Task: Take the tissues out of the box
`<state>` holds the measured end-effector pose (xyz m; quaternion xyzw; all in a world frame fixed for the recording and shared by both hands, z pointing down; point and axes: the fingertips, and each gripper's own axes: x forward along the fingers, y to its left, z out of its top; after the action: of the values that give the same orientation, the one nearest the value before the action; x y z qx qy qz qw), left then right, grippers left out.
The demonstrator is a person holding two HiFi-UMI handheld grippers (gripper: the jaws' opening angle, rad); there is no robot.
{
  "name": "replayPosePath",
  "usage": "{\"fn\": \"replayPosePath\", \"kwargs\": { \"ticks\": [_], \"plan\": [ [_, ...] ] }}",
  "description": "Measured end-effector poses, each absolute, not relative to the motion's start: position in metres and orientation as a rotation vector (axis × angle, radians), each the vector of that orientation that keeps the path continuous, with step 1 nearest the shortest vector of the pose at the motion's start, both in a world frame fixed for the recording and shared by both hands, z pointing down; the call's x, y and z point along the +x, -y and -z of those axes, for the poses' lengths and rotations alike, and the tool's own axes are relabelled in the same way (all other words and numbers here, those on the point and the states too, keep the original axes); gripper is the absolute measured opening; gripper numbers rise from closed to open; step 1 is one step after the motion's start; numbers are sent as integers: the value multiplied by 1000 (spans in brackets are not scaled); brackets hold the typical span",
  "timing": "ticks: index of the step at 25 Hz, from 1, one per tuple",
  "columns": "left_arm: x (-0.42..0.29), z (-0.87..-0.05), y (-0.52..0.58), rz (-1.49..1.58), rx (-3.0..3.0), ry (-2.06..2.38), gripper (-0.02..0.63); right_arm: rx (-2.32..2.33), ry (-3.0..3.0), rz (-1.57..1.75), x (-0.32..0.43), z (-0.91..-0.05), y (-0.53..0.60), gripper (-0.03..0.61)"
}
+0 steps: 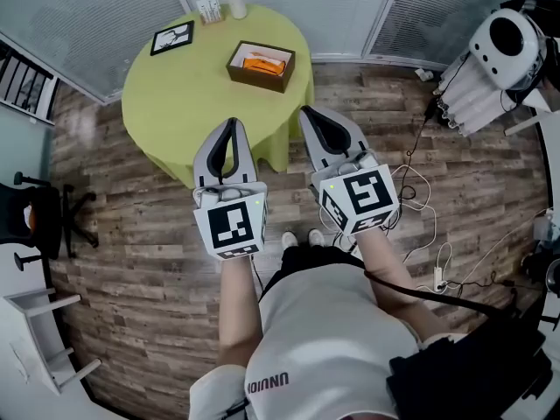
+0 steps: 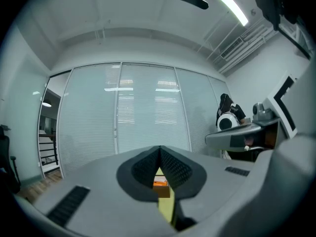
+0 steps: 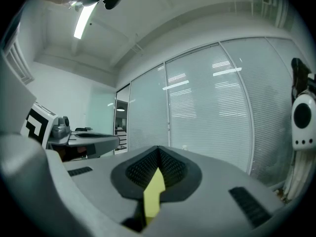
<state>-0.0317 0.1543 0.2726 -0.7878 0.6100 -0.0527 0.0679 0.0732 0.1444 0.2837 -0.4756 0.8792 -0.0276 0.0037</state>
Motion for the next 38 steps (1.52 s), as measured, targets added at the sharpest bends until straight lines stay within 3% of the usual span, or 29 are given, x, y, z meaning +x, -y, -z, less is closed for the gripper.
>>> {"fn": "replayPosePath", "kwargs": {
  "ticks": [18,38],
  "plan": [
    [-53,-289,-160,157,-2381,-1849,12,-1578,-2660,89,85,-286,-147,20],
    [-59,-284,-17,172,-2355,-1898,12,-1526,-2683,128,82,-289,6,20]
  ]
}}
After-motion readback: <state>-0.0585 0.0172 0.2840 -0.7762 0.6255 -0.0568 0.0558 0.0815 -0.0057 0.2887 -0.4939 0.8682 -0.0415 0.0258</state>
